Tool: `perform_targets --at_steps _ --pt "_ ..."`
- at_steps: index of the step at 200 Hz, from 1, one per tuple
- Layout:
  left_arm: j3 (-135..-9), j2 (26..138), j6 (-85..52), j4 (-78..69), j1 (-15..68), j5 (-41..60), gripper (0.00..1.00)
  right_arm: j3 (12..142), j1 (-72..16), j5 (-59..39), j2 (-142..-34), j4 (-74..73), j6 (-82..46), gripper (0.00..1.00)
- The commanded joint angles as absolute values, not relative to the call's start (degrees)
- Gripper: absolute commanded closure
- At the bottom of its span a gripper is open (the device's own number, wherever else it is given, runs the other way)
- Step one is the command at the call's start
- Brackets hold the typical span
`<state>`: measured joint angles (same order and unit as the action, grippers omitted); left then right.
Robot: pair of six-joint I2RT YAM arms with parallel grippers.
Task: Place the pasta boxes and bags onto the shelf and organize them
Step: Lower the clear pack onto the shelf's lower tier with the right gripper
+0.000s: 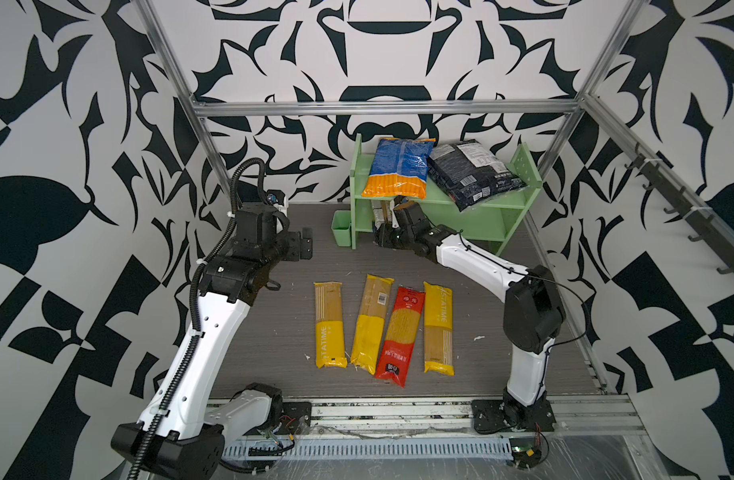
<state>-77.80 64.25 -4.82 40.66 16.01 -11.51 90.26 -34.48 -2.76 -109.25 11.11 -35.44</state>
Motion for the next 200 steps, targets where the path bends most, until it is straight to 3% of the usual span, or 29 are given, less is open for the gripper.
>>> perform_targets --at_steps 1,68,131,177,196,198,199,200 --pt "-78.6 63.7 -4.2 42.6 15.6 -11.5 0.01 90.8 -33.0 -3.6 -103.8 -7.5 -39.5 0.89" --pt "-80.2 64.8 -3.2 43.5 15.6 -11.7 0.01 85.6 -30.6 -7.1 -106.5 -21.2 -47.6 0.80" --pt "-81.4 64.7 -3.1 44.5 15.6 -12.4 0.01 87.7 -30.2 -8.7 -109.0 -23.3 -49.5 0.73" --pt "-81.3 64.0 -3.3 46.0 15.6 -12.6 0.01 86.4 -29.9 -10.9 -109.1 -24.3 -51.9 0.39" --pt "-81.0 63.7 -3.7 46.3 15.6 -12.3 0.01 86.7 -29.8 -12.0 -109.4 -23.6 -52.5 0.35" --pt "-80.9 63.7 -3.7 46.3 15.6 -12.2 0.01 86.7 -29.8 -12.1 -109.5 -23.5 -52.6 0.31" --pt "-80.9 63.7 -3.8 46.3 15.6 -12.1 0.01 86.9 -29.7 -12.3 -109.6 -23.4 -52.6 0.23" --pt "-80.9 63.7 -3.8 46.3 15.6 -12.1 0.01 86.9 -29.7 -12.3 -109.6 -23.4 -52.6 0.23"
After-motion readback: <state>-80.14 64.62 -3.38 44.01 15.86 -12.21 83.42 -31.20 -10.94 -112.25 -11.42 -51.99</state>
